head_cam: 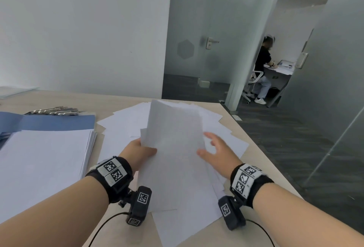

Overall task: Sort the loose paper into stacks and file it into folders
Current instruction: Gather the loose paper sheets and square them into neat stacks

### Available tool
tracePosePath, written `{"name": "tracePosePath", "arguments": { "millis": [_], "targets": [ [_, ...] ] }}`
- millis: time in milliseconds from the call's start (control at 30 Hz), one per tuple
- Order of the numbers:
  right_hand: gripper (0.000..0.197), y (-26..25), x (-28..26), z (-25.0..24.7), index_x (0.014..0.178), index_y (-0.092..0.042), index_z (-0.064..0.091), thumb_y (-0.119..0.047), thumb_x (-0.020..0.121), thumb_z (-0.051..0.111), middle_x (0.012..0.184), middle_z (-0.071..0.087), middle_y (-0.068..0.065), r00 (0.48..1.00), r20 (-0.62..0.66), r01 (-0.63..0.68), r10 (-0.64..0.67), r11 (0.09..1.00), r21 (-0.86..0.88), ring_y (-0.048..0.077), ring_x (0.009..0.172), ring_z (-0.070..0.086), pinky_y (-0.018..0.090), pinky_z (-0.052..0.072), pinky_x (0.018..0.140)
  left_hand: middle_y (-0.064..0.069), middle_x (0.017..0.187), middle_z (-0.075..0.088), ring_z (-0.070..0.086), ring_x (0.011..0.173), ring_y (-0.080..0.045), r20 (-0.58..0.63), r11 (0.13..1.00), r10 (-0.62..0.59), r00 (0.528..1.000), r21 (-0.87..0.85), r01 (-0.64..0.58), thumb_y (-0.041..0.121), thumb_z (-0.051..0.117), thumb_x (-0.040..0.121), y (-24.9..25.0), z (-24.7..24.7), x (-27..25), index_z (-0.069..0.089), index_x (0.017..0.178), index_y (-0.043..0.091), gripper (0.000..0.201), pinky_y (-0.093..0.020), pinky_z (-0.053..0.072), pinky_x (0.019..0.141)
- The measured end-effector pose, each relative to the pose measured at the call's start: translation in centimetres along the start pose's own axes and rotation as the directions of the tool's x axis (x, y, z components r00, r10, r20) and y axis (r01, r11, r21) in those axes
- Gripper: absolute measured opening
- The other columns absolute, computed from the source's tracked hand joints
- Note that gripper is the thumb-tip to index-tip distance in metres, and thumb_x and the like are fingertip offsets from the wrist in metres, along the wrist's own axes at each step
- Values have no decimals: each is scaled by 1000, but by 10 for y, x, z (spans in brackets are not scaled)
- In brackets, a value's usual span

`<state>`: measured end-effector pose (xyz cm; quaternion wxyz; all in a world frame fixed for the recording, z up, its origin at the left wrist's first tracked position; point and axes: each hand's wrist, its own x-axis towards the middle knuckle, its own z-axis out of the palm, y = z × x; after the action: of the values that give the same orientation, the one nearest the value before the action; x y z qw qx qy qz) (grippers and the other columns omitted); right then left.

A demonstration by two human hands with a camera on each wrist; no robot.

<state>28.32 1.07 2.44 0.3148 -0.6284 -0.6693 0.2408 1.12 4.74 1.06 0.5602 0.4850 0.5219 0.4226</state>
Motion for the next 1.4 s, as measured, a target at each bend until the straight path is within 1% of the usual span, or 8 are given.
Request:
{"name": "tracePosePath", "arguments": {
  "millis": [67,167,267,433,867,1000,1200,1400],
  "targets": [
    [83,1,8,-7,155,-35,26,-43,88,74,157,35,-5,975,-129,-138,183,945,296,17,141,38,41,34,116,-10,102,77,74,95,-33,20,994,102,995,-36,-101,14,70,68,17,1,-5,70,107,14,39,-48,58,90],
    [70,-1,14,-17,149,-28,38,-36,89,74,136,59,0,948,-4,-257,319,771,583,23,122,58,43,48,100,-4,102,78,74,95,-29,20,973,219,976,-83,-216,5,71,84,40,0,-10,67,114,18,33,-43,58,84],
    [31,-12,16,-21,125,-8,64,-15,95,67,117,74,13,980,11,-144,196,677,722,36,111,69,41,56,85,-5,102,78,75,94,-30,6,941,321,947,-112,-318,16,75,71,66,-3,-15,68,114,16,44,-45,59,86],
    [22,-33,17,-27,116,-6,69,-2,97,58,117,73,17,983,-162,92,84,544,834,33,105,71,43,57,89,-9,103,78,76,93,-30,-44,877,456,889,-149,-457,26,83,69,94,-12,-18,70,113,11,48,-42,60,80],
    [20,-31,0,0,110,-5,73,-8,91,70,108,76,15,989,-119,39,87,625,780,34,102,72,44,56,91,1,101,79,75,94,-21,-78,913,399,914,-62,-404,17,71,92,49,-1,-19,74,107,21,15,-42,58,89],
    [29,-34,1,-7,116,-4,70,-10,88,71,113,75,15,991,-127,81,37,590,803,31,104,72,41,57,90,0,108,78,75,97,-19,-39,885,445,895,-132,-446,24,76,78,57,-4,-21,70,115,21,38,-34,57,84],
    [25,-12,-13,16,106,-8,75,-11,82,81,108,76,15,996,-32,-32,88,643,765,34,104,72,45,57,92,-3,103,79,75,96,-22,22,968,232,972,-99,-229,26,81,73,13,-2,-25,72,109,13,39,-35,55,83],
    [20,-16,-7,23,108,-7,74,-5,89,73,108,77,13,993,-34,-46,112,643,764,31,103,73,46,56,95,1,114,76,72,105,-20,81,977,203,976,-76,-197,24,76,71,10,1,-23,63,125,19,55,-43,54,95]
  ]
}}
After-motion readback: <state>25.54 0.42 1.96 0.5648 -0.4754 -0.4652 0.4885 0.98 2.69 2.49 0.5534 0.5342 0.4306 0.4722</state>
